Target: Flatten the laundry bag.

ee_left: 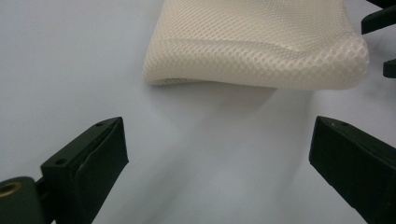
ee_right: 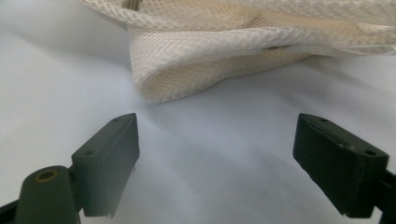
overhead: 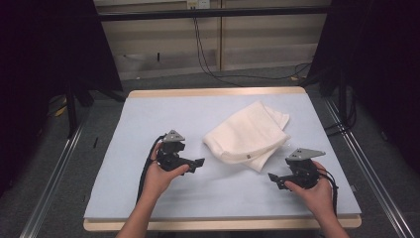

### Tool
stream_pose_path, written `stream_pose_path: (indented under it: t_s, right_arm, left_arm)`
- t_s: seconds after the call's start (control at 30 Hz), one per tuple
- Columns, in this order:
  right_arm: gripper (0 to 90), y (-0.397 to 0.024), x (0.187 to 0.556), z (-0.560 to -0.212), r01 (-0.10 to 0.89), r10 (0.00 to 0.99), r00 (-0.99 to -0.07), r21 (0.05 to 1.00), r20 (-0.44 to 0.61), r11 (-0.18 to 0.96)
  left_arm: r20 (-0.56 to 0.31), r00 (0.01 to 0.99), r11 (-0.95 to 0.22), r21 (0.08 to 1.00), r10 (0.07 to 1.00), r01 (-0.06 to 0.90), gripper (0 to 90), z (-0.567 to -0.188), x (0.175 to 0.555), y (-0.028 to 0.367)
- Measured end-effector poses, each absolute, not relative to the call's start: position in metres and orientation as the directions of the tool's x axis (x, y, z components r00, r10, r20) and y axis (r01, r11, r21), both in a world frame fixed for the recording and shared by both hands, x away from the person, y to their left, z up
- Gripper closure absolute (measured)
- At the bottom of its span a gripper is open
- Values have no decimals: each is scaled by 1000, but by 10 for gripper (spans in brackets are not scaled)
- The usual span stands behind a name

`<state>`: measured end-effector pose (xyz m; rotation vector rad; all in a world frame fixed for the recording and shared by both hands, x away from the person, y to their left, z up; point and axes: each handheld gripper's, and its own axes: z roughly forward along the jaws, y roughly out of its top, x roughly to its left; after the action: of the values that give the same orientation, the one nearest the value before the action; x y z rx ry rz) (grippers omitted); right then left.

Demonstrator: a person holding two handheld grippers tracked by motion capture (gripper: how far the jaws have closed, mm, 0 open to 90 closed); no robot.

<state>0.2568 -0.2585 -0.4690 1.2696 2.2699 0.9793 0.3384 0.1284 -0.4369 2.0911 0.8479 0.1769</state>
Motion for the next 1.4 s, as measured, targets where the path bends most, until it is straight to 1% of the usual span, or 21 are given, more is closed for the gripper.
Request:
stream_pose_path:
  t_s: [0.27,0.5,0.63,0.7,0.77,0.83,0.93,1.07,1.17,1.2,1.23,1.37,1.4]
  right_arm:
    - [195,-256,258,-469,593,842,-539,723,29,354]
    - [269,-250,258,-468,576,826,-562,732,33,363]
    - [313,-244,258,-468,581,819,-572,726,41,369]
    - [356,-242,259,-468,581,819,-571,728,47,364]
    - [378,-240,259,-468,577,813,-580,733,56,361]
    - [429,-237,259,-468,570,806,-589,736,56,365]
    - [474,-235,259,-467,566,803,-593,742,65,358]
    - [524,-232,261,-468,560,794,-604,746,71,360]
    - [534,-228,261,-469,558,787,-613,743,70,369]
    - [543,-227,262,-469,564,793,-606,737,63,372]
    - [543,-227,262,-469,564,793,-606,737,63,372]
    - [574,-227,263,-469,559,792,-607,743,66,367]
    - [583,-226,263,-470,564,793,-605,740,69,366]
  left_arm:
    - [-173,783,-416,768,597,487,42,-434,338,113]
    - [-152,809,-444,771,567,456,53,-433,338,102]
    - [-158,823,-462,763,545,452,62,-433,336,94]
    - [-144,829,-474,762,540,441,68,-432,336,92]
    - [-148,831,-469,766,536,440,71,-432,335,89]
    - [-140,836,-477,766,531,431,81,-430,335,87]
    - [-145,836,-479,763,529,435,92,-429,335,83]
    - [-126,848,-488,770,515,411,147,-429,336,79]
    - [-129,851,-495,765,508,412,185,-430,336,76]
    - [-135,852,-494,764,505,414,220,-431,336,75]
    - [-131,853,-504,758,505,415,220,-431,337,75]
    - [-133,854,-504,758,502,414,277,-430,337,72]
    - [-141,853,-502,756,502,420,323,-430,337,71]
